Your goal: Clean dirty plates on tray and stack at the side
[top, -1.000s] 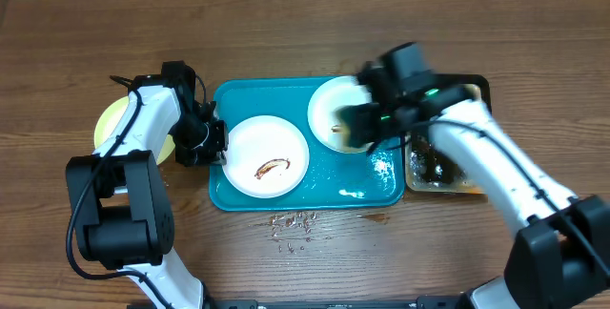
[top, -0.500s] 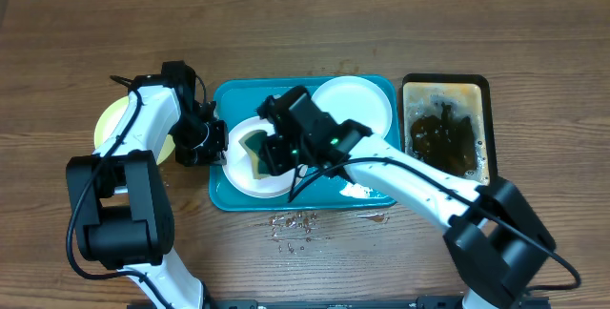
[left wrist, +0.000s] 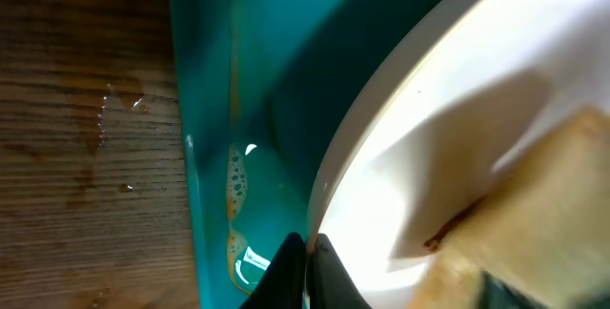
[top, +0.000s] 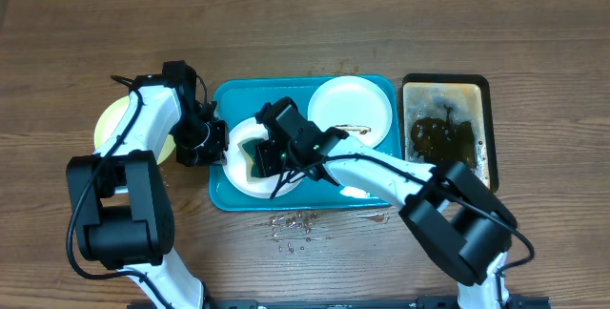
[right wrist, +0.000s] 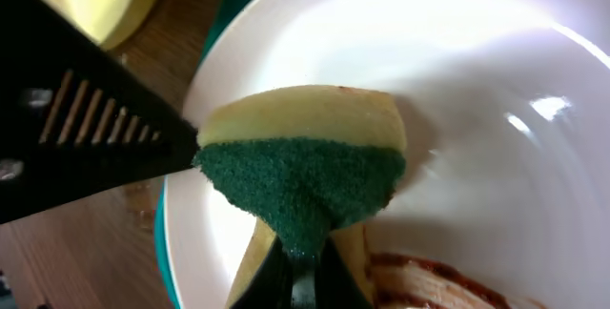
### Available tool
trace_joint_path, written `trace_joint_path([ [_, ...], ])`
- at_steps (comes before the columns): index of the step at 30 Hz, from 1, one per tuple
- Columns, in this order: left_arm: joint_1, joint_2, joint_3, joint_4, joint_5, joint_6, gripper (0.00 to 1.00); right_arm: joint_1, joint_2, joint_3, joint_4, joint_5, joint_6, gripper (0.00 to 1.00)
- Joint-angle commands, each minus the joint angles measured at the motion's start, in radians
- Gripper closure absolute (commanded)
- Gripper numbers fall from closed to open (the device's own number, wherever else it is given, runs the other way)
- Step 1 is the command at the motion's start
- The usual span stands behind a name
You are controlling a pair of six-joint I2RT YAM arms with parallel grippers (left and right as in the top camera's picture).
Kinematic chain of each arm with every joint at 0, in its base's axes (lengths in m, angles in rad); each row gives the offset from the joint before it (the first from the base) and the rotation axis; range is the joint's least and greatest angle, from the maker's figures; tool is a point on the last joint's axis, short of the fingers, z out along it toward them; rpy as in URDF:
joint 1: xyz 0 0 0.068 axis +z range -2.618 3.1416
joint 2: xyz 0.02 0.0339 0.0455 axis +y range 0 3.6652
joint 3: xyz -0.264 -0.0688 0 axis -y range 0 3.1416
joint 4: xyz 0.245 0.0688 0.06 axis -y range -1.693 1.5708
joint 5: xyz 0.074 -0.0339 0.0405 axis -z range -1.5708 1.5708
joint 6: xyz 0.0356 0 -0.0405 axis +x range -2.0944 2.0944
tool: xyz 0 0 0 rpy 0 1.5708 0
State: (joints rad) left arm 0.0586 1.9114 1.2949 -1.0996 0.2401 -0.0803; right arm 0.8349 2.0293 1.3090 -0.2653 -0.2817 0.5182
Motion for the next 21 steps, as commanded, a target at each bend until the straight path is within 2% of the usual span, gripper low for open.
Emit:
trace_joint_path([
  [1,-0.008,0.000,0.003,0.001,0.015,-0.021,0.96,0.019,0.005,0.016,0.021,-0.026,0.036,0.96],
  [11,-0.008,0.000,0.003,0.000,0.015,-0.021,0.96,0.048,0.010,0.016,-0.029,0.011,0.063,0.96],
  [14,-0.008,0.000,0.003,0.000,0.015,-0.021,0.96,0.048,0.010,0.016,-0.086,0.110,0.071,0.96],
  [17,-0.008,0.000,0.003,-0.004,0.014,-0.021,0.96,0.045,0.010,0.016,-0.163,0.253,0.140,0.96],
  [21,-0.008,0.000,0.003,-0.024,0.011,-0.021,0.96,0.040,0.010,0.016,-0.211,0.343,0.149,0.96],
])
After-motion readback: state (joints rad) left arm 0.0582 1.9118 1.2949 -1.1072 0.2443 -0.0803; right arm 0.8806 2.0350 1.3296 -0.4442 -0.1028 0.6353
